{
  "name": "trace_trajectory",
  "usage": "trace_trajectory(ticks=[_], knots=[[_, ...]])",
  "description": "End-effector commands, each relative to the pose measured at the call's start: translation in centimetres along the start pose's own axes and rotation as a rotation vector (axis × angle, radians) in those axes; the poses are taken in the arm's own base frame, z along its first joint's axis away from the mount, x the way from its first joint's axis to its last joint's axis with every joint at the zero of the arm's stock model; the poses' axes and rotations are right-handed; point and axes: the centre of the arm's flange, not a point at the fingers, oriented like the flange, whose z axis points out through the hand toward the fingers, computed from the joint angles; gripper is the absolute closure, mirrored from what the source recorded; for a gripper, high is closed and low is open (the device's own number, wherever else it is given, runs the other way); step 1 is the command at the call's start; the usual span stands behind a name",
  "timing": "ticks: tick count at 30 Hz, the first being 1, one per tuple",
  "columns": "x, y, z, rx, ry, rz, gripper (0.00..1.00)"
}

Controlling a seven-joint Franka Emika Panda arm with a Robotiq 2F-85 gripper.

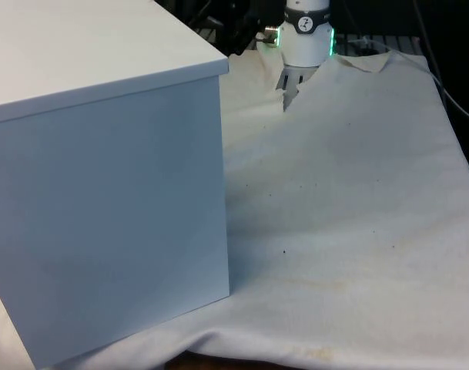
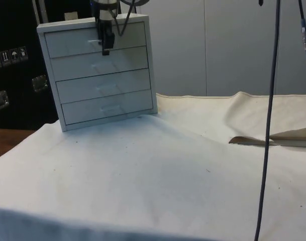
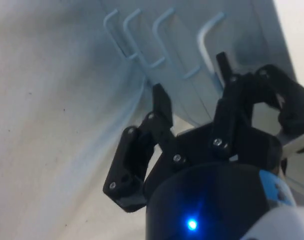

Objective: Open the drawer, then close it.

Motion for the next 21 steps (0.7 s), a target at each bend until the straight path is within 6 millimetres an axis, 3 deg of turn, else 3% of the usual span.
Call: trace_trajectory(ticks=[1, 9, 10, 11, 21], knots=[[0.0, 0.1, 0.0, -0.004, 0.01, -0.003, 0.51], [-0.2, 0.6, -0.1, -0.017, 0.011, 0.003, 0.89], [-0.1, 0.2, 0.1, -0.014, 0.015, -0.002, 0.89], [-0.1, 0.3, 0.1, -0.015, 0.014, 0.001, 0.98], [0.6, -0.1, -1.5, -0.012, 0.012, 0.02, 1.0]])
